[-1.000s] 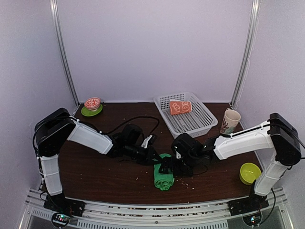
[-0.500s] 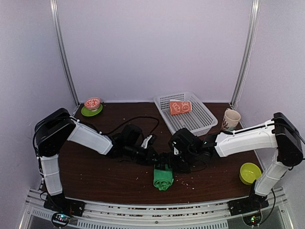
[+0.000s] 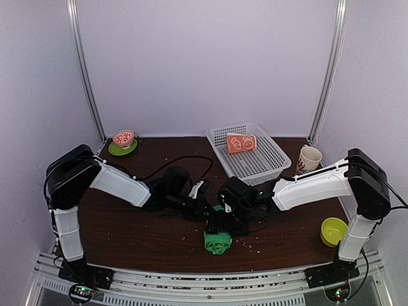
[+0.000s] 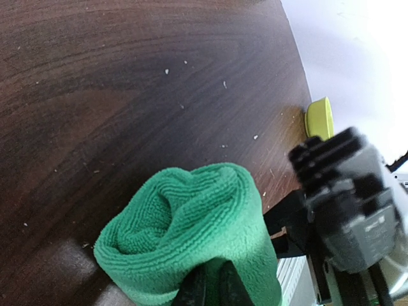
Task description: Roll the towels
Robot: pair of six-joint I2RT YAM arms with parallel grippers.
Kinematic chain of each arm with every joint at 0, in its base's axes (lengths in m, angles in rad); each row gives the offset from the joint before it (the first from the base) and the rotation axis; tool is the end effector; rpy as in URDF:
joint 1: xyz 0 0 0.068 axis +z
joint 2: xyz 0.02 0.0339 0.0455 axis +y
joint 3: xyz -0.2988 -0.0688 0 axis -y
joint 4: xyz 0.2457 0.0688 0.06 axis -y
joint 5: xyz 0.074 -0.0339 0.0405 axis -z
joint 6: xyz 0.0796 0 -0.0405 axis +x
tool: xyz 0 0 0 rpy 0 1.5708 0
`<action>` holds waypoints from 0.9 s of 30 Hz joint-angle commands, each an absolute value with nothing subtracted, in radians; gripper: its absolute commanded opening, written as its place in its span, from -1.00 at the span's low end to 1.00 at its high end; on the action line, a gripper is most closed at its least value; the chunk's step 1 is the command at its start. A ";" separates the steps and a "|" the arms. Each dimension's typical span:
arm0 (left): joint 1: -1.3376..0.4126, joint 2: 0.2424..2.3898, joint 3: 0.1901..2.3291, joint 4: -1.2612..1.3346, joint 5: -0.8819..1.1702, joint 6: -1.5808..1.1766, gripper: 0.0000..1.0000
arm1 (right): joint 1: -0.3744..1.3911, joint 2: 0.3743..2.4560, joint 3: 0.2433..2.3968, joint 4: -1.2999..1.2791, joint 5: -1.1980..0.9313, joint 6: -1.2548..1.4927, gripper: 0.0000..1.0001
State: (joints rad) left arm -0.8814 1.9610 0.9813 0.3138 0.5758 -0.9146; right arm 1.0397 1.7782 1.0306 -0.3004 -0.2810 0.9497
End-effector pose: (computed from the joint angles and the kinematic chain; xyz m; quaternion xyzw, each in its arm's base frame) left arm 0.2408 -0.3602 0.1323 0.1098 0.8643 -0.4870 0.0615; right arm 0.1722 0.3368 0.1525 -0.0792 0.9539 0.2883 0.0259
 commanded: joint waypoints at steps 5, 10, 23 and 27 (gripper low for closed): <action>-0.897 1.949 0.955 0.261 0.545 -0.911 -0.80 | 1.088 1.888 1.075 -0.477 -0.248 0.876 0.24; -0.899 1.925 0.946 0.255 0.542 -0.911 -0.80 | 1.100 1.894 1.069 -0.503 -0.223 0.862 -0.38; -0.877 1.592 0.953 0.016 0.472 -0.849 -0.69 | 1.098 1.609 1.156 -0.717 -0.039 0.724 -1.00; -0.860 1.451 0.968 -0.079 0.409 -0.813 -0.64 | 1.066 1.515 1.266 -0.867 0.062 0.617 -1.00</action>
